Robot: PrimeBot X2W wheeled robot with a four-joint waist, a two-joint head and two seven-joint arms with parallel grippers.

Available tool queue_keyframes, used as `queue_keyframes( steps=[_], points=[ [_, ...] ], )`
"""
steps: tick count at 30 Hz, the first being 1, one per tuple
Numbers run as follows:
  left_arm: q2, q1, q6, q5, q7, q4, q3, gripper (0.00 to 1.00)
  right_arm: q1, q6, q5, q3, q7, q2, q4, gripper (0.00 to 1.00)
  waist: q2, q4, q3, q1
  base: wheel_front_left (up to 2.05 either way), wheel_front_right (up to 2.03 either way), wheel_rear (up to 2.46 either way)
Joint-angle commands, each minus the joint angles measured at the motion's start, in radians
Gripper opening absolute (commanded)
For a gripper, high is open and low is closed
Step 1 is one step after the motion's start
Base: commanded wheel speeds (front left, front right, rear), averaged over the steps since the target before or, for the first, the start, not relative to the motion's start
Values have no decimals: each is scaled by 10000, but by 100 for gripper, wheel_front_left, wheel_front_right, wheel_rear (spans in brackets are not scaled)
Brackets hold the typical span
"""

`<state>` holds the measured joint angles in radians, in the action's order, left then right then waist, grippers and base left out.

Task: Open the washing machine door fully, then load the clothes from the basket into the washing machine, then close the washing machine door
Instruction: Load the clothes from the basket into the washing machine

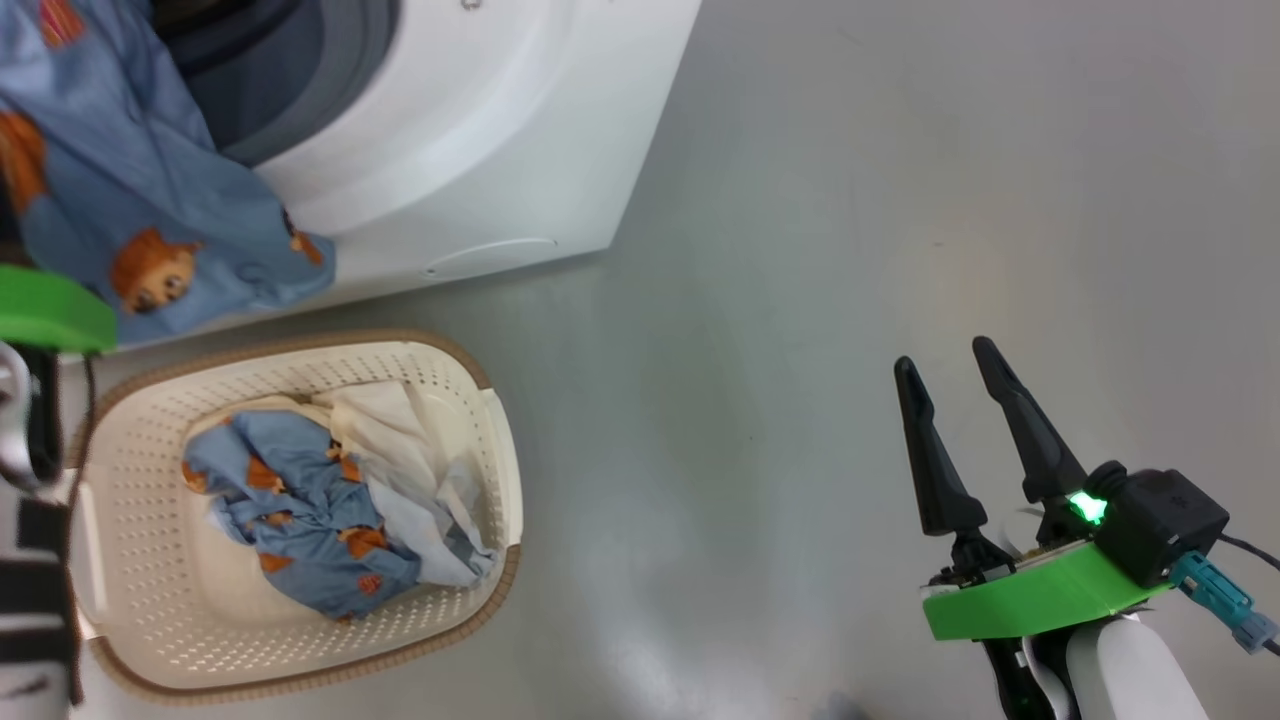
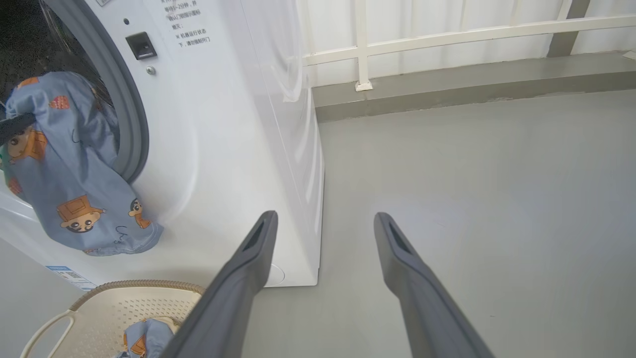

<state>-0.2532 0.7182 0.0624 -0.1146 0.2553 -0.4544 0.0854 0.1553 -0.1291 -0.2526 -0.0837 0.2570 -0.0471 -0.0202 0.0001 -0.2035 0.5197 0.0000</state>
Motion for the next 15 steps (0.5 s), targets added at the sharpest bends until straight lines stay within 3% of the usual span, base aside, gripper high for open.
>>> queue_keyframes(
  steps=[1, 15],
  points=[
    [-582, 500, 17, 187, 65, 71, 255, 0, 145, -16, -120, -317, 48, -32, -214, 100, -1, -209, 299, 0, 0, 0, 0],
    [-1088, 2903, -113, 449, 65, -1115, 172, 0, 469, -16, -56, -659, 48, -32, -223, 100, -1, -570, 1265, 0, 0, 0, 0]
  ],
)
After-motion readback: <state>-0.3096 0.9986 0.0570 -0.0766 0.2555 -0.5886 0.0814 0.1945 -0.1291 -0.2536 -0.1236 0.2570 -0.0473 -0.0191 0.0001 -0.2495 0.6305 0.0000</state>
